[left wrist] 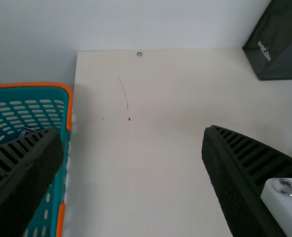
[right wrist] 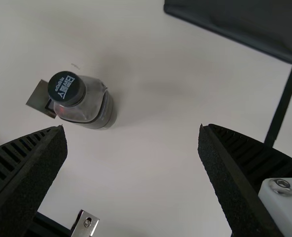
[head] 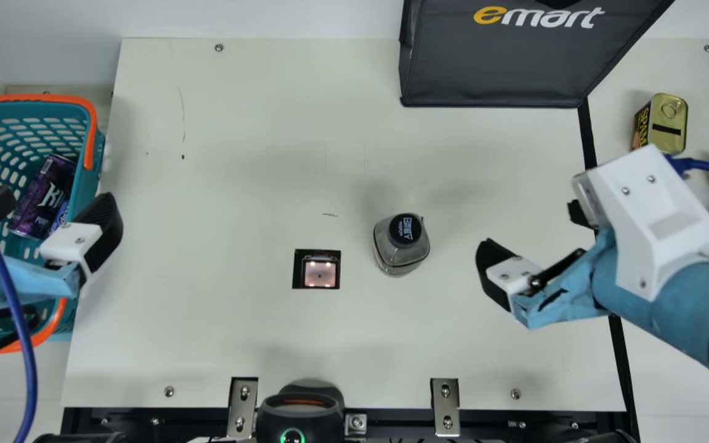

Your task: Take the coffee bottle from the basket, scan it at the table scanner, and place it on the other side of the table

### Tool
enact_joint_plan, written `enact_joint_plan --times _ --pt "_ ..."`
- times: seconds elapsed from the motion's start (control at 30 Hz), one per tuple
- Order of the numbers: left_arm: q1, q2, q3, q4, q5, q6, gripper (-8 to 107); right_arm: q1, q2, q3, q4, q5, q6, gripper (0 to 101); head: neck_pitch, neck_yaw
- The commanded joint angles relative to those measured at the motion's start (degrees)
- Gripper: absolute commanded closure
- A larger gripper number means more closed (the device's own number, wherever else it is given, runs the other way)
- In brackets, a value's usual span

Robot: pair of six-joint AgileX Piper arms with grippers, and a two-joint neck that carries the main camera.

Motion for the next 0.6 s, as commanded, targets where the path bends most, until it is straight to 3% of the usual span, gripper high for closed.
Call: enact_joint_plan --times 0.0,0.17,0.57 --pt "0.00 0.00 0.00 0.00 0.00 0.00 9 0.54 1.58 0.27 0.47 -0.70 -0.19 6 -1.57 0.09" --pt "0.00 0.00 0.00 0.00 0.00 0.00 9 4.56 5.10 0.86 -0.73 -3.05 1.82 6 -1.57 0.09" --pt "0.00 0.00 0.00 0.00 0.00 0.00 9 18.28 13.28 -0.50 -5.66 -8.89 13.37 6 -1.57 0.09"
